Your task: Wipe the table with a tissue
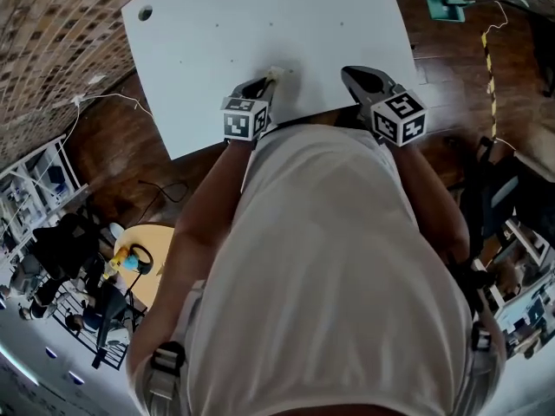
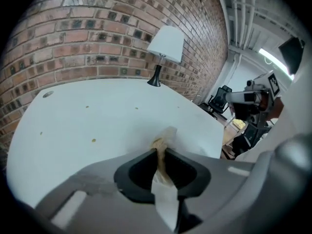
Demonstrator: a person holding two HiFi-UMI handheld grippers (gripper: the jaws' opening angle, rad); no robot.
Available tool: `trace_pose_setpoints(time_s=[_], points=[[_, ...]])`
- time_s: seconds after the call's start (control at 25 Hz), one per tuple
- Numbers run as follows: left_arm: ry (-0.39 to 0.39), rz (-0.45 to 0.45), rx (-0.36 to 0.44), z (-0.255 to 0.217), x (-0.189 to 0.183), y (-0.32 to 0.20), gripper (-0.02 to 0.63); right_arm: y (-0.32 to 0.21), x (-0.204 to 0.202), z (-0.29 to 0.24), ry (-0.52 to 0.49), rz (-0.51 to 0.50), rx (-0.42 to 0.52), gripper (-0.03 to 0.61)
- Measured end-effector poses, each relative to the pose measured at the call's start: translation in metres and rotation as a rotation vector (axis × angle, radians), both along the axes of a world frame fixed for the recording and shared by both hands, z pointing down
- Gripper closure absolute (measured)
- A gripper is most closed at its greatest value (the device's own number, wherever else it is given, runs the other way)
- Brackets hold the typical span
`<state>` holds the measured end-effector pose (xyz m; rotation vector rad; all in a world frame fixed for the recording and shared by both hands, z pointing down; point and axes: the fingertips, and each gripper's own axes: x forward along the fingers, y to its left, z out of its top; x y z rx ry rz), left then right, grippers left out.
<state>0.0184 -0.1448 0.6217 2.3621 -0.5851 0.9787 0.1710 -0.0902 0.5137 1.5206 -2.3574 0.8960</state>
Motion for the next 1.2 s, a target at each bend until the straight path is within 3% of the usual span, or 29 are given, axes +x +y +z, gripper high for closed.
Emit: trace_pose_setpoints(time_s=[0.16, 0.32, 0.68, 1.2], points=[[-0.094, -0.024, 0.066, 0.01, 0.011, -0.016, 0.554, 0.008, 0.024, 0.002, -0.014, 0.018, -0.003, 0.571], [-0.186, 0.031, 0.124, 0.018, 0.024, -0.018, 0.554, 0.016, 0.044, 0.004, -0.035, 0.052, -0.008, 0.571], [-0.321, 0.065, 0.199, 0.029, 0.028, -0.009, 0.558, 0.028, 0.07, 0.01, -0.085, 0.1, -0.013, 0.571], [-0.307, 0.072, 0.2, 0.031, 0.056, 0.03, 0.558, 0.032, 0.095, 0.016, -0.125, 0.055, -0.026, 0.571]])
